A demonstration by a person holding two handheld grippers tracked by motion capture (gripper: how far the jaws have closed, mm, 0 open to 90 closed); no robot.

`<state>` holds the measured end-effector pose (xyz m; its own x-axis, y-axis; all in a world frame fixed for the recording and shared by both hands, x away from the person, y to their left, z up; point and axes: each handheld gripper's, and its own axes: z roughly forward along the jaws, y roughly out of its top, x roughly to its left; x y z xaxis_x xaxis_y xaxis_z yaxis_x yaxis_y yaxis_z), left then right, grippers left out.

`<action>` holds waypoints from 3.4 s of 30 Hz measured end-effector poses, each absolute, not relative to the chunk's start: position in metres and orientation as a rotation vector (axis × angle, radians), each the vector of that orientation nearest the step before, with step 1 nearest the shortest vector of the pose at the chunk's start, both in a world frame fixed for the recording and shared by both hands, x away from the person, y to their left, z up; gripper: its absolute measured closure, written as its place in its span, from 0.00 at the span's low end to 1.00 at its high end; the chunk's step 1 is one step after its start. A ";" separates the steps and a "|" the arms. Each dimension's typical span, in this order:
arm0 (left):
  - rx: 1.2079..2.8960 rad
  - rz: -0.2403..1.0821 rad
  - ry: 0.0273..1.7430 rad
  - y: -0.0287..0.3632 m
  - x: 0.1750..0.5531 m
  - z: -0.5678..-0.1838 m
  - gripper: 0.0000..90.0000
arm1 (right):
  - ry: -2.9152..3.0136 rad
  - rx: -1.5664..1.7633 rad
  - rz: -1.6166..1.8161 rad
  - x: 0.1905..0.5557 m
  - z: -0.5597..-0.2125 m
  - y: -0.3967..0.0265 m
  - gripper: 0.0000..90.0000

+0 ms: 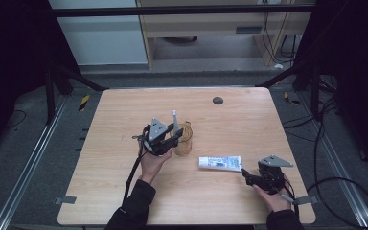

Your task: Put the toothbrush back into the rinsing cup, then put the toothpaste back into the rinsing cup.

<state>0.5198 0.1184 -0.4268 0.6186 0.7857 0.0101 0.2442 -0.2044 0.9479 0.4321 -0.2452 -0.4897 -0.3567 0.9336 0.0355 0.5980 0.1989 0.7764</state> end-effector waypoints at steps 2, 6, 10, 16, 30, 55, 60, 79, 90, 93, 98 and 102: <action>1.750 0.622 0.844 0.119 0.519 -0.427 0.60 | 2.032 1.426 0.998 0.432 -0.490 -0.245 0.32; 1.752 0.617 0.847 0.121 0.518 -0.427 0.54 | 2.032 1.426 1.001 0.432 -0.489 -0.245 0.32; 1.760 0.617 0.834 0.125 0.517 -0.420 0.44 | 2.032 1.422 0.998 0.432 -0.489 -0.244 0.32; 1.790 0.556 0.815 0.129 0.513 -0.411 0.36 | 2.036 1.423 1.003 0.432 -0.488 -0.242 0.31; 1.895 0.583 0.816 0.140 0.492 -0.406 0.32 | 2.010 1.416 1.013 0.428 -0.484 -0.245 0.31; 1.953 0.608 1.063 0.248 0.431 -0.451 0.33 | 2.022 1.406 1.044 0.430 -0.479 -0.237 0.36; 1.960 0.614 1.139 0.263 0.426 -0.459 0.35 | 2.033 1.394 1.067 0.432 -0.475 -0.227 0.38; 1.937 0.693 1.245 0.285 0.446 -0.481 0.51 | 2.026 1.373 1.152 0.454 -0.462 -0.179 0.54; 1.973 0.673 1.234 0.285 0.448 -0.482 0.52 | 2.075 1.375 1.132 0.477 -0.462 -0.149 0.63; 1.974 0.665 1.242 0.286 0.449 -0.482 0.51 | 2.082 1.371 1.125 0.481 -0.462 -0.143 0.66; 1.969 0.657 1.241 0.286 0.449 -0.482 0.49 | 2.083 1.382 1.124 0.488 -0.462 -0.134 0.68; 1.981 0.654 1.234 0.284 0.449 -0.482 0.49 | 2.099 1.388 1.112 0.493 -0.464 -0.130 0.70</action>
